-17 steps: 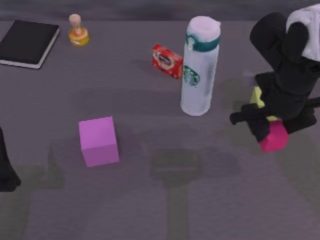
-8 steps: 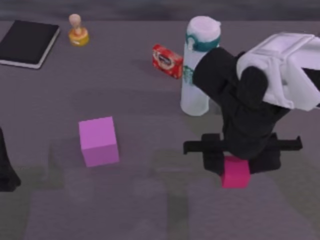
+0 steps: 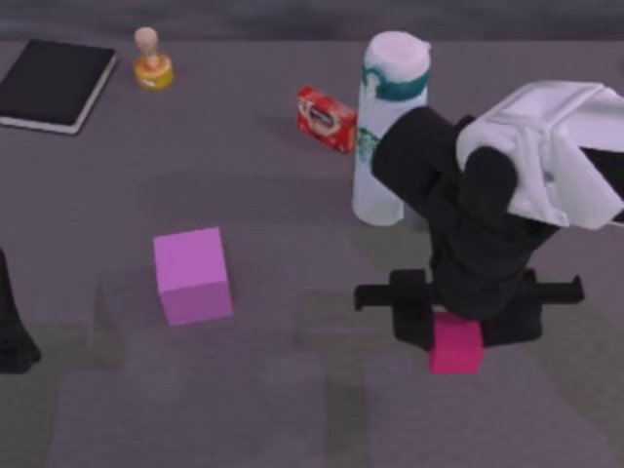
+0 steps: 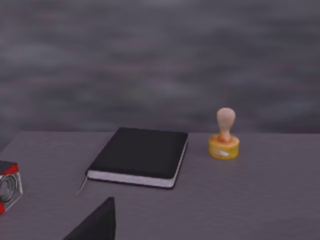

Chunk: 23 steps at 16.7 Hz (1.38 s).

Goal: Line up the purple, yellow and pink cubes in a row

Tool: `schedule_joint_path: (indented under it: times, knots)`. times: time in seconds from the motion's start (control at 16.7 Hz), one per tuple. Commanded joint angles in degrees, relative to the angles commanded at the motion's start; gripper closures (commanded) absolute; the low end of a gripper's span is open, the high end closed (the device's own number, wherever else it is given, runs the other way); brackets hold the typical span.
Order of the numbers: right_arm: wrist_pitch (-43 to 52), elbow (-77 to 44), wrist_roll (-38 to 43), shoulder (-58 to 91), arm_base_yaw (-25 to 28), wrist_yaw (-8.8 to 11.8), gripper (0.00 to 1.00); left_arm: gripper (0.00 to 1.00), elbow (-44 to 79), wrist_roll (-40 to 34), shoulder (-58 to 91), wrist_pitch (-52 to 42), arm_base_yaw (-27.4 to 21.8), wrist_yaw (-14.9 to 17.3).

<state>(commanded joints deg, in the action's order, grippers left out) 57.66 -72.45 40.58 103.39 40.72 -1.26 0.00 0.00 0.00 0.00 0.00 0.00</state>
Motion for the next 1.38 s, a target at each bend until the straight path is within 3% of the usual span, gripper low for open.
schedule_joint_path:
  times: [0.3, 0.6, 1.38]
  knots:
    - [-11.38, 6.84, 0.34, 3.81, 0.29, -0.06, 1.00, 0.00, 0.00, 0.00, 0.00, 0.00, 0.00, 0.00]
    - [-13.12, 8.18, 0.40, 4.65, 0.43, -0.11, 1.00, 0.00, 0.00, 0.00, 0.00, 0.00, 0.00, 0.00]
    - [-13.12, 8.18, 0.40, 4.65, 0.43, -0.11, 0.02, 0.00, 0.00, 0.00, 0.00, 0.00, 0.00, 0.00]
